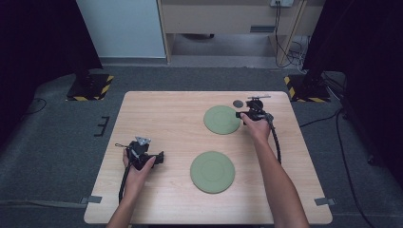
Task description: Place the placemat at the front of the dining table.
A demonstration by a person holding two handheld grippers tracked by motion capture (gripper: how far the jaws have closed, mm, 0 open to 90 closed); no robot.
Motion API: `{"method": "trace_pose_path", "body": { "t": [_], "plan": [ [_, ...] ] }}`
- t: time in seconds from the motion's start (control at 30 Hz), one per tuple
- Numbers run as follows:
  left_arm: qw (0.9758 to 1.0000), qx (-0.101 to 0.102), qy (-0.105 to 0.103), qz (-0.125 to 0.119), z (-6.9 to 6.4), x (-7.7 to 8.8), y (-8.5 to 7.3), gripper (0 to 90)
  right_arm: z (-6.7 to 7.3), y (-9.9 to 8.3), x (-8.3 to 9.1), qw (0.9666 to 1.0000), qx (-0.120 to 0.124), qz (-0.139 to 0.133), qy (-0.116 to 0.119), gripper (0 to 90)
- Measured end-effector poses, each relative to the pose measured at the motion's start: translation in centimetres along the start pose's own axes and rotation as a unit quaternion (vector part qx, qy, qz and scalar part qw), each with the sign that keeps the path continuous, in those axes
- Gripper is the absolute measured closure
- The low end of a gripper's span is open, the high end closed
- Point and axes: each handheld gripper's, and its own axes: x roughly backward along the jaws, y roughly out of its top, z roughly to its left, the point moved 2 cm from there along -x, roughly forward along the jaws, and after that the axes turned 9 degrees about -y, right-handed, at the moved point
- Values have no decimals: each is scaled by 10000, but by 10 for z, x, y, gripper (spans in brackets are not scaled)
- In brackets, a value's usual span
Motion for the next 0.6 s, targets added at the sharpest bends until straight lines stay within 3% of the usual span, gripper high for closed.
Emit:
{"method": "trace_pose_path", "body": {
  "t": [0.17, 0.33, 0.6],
  "plan": [
    [10000, -3, -2, -3, 0, 0, 0, 0, -8, 3, 18, 9992, -261, -283, 68, 207],
    [10000, -24, -28, 1, 0, 1, -1, 0, -14, 2, 38, 9989, -288, -341, 112, 136],
    [10000, -23, -27, 2, 0, 1, -1, 0, -22, -15, 73, 9984, -288, -449, 181, 104]
  ]
}}
